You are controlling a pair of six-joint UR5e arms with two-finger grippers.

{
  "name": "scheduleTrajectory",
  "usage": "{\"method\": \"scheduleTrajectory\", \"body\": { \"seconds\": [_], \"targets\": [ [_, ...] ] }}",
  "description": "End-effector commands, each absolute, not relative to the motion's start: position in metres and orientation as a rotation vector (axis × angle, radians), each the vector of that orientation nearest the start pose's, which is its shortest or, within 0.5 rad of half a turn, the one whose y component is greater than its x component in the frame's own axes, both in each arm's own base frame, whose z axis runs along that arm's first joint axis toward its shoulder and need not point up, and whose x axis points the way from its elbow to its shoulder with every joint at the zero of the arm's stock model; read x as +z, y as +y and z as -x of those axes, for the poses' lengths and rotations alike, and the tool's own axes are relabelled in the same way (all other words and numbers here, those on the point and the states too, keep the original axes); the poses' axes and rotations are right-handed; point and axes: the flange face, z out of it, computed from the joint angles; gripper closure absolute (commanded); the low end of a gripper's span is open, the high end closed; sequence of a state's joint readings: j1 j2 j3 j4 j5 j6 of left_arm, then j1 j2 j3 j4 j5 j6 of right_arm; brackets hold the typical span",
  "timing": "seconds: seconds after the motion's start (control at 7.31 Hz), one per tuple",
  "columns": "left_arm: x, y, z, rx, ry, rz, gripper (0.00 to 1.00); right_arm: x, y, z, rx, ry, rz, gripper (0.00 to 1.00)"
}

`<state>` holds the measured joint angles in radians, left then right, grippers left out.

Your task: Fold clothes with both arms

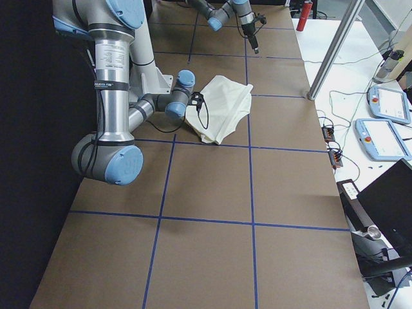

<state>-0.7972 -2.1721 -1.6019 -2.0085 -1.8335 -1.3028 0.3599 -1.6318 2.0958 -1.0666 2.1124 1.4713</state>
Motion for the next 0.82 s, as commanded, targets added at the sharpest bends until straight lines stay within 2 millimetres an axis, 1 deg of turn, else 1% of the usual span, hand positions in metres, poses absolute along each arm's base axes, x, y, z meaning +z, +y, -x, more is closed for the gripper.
{"method": "scheduleTrajectory", "body": {
  "seconds": [0.0, 0.14, 0.27, 0.41, 0.55, 0.68],
  "targets": [
    [0.237, -0.547, -0.425, -0.332, 1.055, -0.315, 0.01, 0.376, -0.197, 0.393, -0.071, -1.022, 0.326, 0.01],
    [0.245, -0.534, -0.438, -0.326, 1.055, -0.278, 0.01, 0.364, -0.198, 0.391, -0.079, -1.069, 0.306, 0.0],
    [0.262, -0.51, -0.457, -0.367, 1.059, -0.198, 0.01, 0.355, -0.223, 0.382, -0.027, -1.111, 0.243, 0.0],
    [0.265, -0.471, -0.487, -0.417, 1.08, -0.094, 0.01, 0.346, -0.26, 0.366, 0.056, -1.138, 0.166, 0.0],
    [0.258, -0.434, -0.508, -0.475, 1.102, 0.0, 0.03, 0.33, -0.295, 0.349, 0.125, -1.176, 0.097, 0.0],
    [0.256, -0.402, -0.526, -0.503, 1.106, 0.074, 0.06, 0.32, -0.321, 0.332, 0.177, -1.199, 0.048, 0.0]
  ]
}}
